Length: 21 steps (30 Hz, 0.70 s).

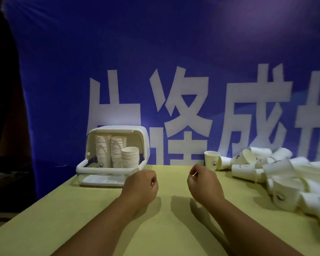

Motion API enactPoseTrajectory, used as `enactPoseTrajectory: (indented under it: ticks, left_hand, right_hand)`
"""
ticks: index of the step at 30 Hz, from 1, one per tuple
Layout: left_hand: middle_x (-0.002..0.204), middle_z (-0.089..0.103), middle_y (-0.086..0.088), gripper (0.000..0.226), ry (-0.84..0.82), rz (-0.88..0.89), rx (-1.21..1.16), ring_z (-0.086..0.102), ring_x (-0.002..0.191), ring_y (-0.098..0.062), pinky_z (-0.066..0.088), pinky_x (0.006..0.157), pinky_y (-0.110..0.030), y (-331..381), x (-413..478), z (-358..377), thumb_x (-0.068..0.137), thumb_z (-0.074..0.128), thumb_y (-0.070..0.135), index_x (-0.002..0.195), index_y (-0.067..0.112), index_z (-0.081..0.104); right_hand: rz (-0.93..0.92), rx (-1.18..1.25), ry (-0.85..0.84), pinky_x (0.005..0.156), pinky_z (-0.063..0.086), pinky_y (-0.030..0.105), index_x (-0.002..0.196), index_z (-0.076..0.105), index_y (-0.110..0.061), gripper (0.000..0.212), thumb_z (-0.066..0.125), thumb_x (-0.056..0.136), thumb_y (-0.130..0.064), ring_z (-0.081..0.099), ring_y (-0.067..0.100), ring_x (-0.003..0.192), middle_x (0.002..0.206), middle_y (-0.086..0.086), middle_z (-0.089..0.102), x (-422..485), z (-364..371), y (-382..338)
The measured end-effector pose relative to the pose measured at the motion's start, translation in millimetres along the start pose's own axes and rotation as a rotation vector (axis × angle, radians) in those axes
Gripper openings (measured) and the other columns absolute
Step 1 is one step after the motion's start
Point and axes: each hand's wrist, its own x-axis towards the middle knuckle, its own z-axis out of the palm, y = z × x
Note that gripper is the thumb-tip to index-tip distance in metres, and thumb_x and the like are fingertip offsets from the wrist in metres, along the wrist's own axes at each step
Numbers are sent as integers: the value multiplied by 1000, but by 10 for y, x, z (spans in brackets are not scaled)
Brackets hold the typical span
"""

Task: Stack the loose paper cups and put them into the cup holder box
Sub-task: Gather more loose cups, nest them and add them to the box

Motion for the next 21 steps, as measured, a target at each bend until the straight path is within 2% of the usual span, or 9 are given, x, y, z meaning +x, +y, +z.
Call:
enactPoseTrajectory:
  ticks: [3,8,10,13,15,18,21]
  left_hand:
    - [84,64,12,10,-78,16,-41,59,76,-7,57,74,-30,346,-83,73,93,58,32,87,28,65]
    - [80,64,13,11,-115,32,-148,59,74,-7,57,71,-30,1016,-121,268,91,59,32,83,28,65]
    - [80,64,12,11,-125,38,-173,59,73,-7,55,68,-29,1253,-130,360,91,59,31,83,27,65]
    - [83,63,13,7,-160,29,-213,59,77,-7,57,73,-31,1542,-119,563,91,60,31,86,30,65]
    - [92,62,14,6,-197,34,-263,59,83,-6,58,80,-32,1714,-82,756,91,60,31,96,32,63]
    - [116,56,15,31,-236,98,-280,58,93,-6,54,88,-31,1910,55,1054,93,60,31,123,36,56]
    - [144,41,13,53,-265,207,-209,58,108,-13,50,93,-30,2054,271,1321,94,57,28,144,39,41]
  right_hand:
    - [24,-107,43,70,56,25,98,59,-32,11,65,90,-28,58,5,75,87,-14,61,-177,-373,325]
    - [80,-239,228,76,55,27,116,61,-28,34,72,83,-27,54,9,94,119,-8,52,-346,-956,796]
    - [134,-228,252,77,57,31,126,57,-25,46,71,82,-21,57,15,100,134,-4,44,-362,-1135,951]
    - [169,-242,247,77,57,36,136,43,-26,58,65,84,-15,58,20,103,149,-3,28,-414,-1263,1146]
    - [162,-250,249,75,55,39,135,37,-27,58,59,84,-13,59,23,99,144,-2,27,-448,-1274,1292]
    - [192,-203,262,68,48,37,132,37,-27,54,55,84,-12,57,24,90,128,-2,34,-402,-1260,1472]
    - [204,-204,322,58,38,34,129,40,-26,50,54,83,-12,49,25,75,115,-1,38,-276,-1223,1576]
